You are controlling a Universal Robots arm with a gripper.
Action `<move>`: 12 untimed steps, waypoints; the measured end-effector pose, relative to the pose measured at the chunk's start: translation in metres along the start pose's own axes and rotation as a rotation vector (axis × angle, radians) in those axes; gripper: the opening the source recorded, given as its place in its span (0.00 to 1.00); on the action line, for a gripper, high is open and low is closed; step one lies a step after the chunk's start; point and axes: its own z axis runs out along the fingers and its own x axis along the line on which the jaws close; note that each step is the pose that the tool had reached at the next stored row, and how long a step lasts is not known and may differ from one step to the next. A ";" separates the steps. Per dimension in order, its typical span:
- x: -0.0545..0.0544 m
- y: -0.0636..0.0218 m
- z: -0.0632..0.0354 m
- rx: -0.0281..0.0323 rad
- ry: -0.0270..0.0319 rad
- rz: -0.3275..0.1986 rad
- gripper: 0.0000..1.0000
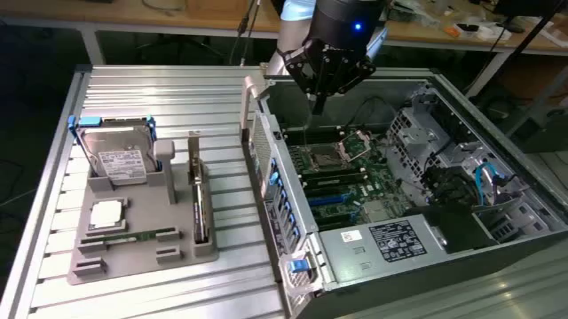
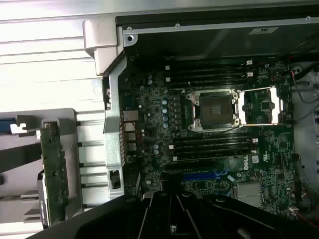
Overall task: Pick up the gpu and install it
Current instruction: 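Reach for the gpu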
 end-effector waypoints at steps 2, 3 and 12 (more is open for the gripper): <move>0.000 -0.0012 0.0000 0.0000 -0.0001 0.000 0.11; 0.000 -0.0014 0.0000 0.0000 0.0000 0.000 0.11; 0.000 -0.0014 0.0000 0.0000 0.0000 0.000 0.11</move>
